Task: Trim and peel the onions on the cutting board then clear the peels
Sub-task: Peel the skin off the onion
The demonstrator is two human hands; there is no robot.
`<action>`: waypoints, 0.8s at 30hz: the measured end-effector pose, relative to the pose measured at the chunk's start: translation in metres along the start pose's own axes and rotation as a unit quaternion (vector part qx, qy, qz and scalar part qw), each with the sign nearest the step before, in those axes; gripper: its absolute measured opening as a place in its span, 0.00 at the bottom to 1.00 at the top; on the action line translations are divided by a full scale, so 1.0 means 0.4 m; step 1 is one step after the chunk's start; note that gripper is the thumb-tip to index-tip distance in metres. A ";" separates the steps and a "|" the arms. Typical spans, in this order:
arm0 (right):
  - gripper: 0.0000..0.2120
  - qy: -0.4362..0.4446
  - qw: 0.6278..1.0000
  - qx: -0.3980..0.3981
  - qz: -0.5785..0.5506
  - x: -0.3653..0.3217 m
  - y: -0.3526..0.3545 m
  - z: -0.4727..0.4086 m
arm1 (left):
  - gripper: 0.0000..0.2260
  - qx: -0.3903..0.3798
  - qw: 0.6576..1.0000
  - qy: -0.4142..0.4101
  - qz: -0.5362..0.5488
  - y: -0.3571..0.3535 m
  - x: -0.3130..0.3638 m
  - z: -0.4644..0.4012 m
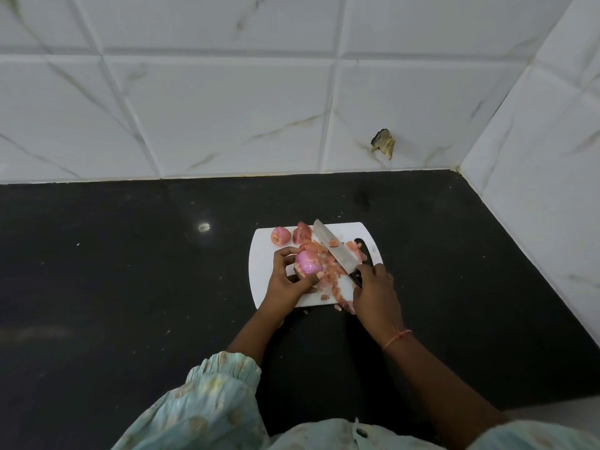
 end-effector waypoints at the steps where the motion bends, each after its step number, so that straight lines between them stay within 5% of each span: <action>1: 0.18 0.001 1.000 -0.004 0.007 -0.001 -0.001 -0.002 | 0.28 0.002 1.000 0.005 0.002 0.000 -0.002 -0.001; 5: 0.17 0.005 0.999 0.022 0.040 -0.012 0.024 -0.010 | 0.29 0.006 1.000 0.013 0.010 0.000 -0.009 -0.004; 12: 0.14 0.140 0.959 0.039 -0.243 -0.148 0.051 -0.030 | 0.27 0.011 1.000 -0.008 -0.015 -0.001 -0.003 -0.006; 24: 0.05 0.171 0.957 0.062 -0.225 -0.172 0.062 -0.042 | 0.28 0.024 1.000 0.002 -0.013 0.000 -0.005 -0.013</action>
Point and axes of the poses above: each hand's wrist, its own z-axis away from the middle knuckle, its own y-axis out of the back of the hand, x = y × z, the point moved 8 cm from there along -z, towards the middle knuckle, and after that the axes turned 2 degrees about x, right-handed, at the moved point
